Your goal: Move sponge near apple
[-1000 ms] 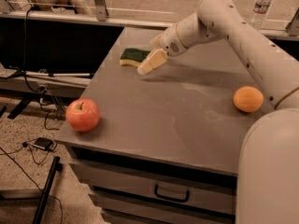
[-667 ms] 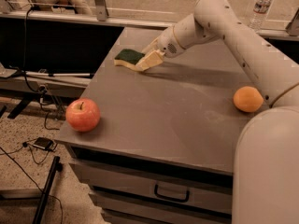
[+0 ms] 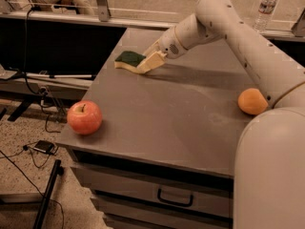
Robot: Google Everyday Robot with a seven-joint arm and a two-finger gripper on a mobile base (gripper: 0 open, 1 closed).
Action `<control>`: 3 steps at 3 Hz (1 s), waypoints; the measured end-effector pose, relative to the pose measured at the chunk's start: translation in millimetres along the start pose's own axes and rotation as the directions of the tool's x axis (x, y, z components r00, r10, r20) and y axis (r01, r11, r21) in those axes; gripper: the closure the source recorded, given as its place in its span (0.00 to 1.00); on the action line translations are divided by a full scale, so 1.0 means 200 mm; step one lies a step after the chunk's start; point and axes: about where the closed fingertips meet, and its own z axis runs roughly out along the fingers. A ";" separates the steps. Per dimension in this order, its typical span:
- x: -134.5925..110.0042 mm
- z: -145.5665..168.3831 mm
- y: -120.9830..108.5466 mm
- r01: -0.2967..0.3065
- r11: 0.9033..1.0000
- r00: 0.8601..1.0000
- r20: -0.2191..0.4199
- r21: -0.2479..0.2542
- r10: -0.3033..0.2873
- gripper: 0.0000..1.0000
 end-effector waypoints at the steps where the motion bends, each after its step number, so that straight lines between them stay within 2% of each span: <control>1: -0.01 -0.03 0.00 0.017 1.000 1.000 0.009 -0.004 -0.017 0.95; 2: -0.04 -0.06 0.00 0.047 0.999 0.999 0.019 -0.006 -0.047 1.00; 3: -0.09 -0.15 0.02 0.122 0.993 0.992 0.019 0.006 -0.122 1.00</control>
Offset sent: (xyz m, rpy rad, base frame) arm -0.0044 -0.0130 0.0287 0.0127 -0.0771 0.0577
